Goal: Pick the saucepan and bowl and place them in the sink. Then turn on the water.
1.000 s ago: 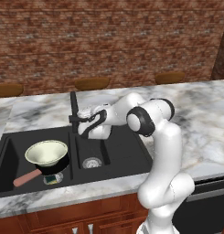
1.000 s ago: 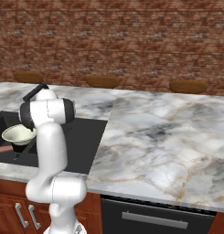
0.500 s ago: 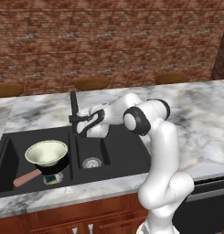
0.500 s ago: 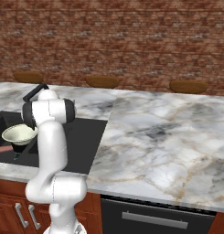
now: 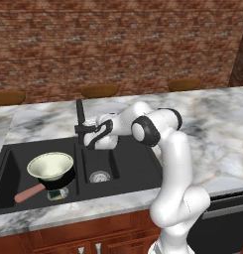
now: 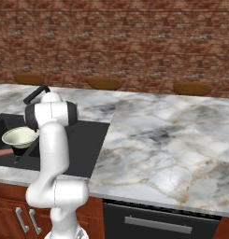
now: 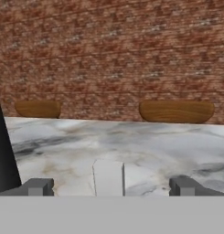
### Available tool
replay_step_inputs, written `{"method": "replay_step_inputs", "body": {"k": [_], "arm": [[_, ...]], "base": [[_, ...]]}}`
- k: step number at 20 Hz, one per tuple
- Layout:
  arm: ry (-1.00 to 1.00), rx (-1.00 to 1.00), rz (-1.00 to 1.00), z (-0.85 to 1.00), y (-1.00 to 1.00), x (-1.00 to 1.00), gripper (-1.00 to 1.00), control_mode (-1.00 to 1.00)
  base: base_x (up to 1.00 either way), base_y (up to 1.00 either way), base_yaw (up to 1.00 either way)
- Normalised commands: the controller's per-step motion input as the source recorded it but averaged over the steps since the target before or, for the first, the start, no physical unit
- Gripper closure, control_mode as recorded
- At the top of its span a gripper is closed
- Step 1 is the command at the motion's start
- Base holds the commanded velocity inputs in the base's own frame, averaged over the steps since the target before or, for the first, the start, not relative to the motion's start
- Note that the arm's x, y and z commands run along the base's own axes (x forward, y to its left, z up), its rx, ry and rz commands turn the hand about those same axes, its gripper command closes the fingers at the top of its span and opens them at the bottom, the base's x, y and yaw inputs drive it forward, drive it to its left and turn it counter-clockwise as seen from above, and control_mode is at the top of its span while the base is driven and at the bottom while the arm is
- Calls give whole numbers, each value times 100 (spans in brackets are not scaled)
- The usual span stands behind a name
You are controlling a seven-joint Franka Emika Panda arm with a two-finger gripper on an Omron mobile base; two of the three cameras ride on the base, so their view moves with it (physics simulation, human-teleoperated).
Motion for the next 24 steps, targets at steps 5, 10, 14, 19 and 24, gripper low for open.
{"method": "replay_step_inputs", "body": {"k": [5,10,14,19,24], "arm": [[0,0,0,-21,0,1,-100,-100],[-1,3,0,-4,0,2,-100,-100],[-3,3,0,0,0,0,-100,-100],[-4,1,-2,0,0,0,-100,-100],[-4,0,-5,0,-11,0,-100,-100]], "base": [[0,0,0],[0,0,0],[0,0,0],[0,0,0],[0,0,0]]}}
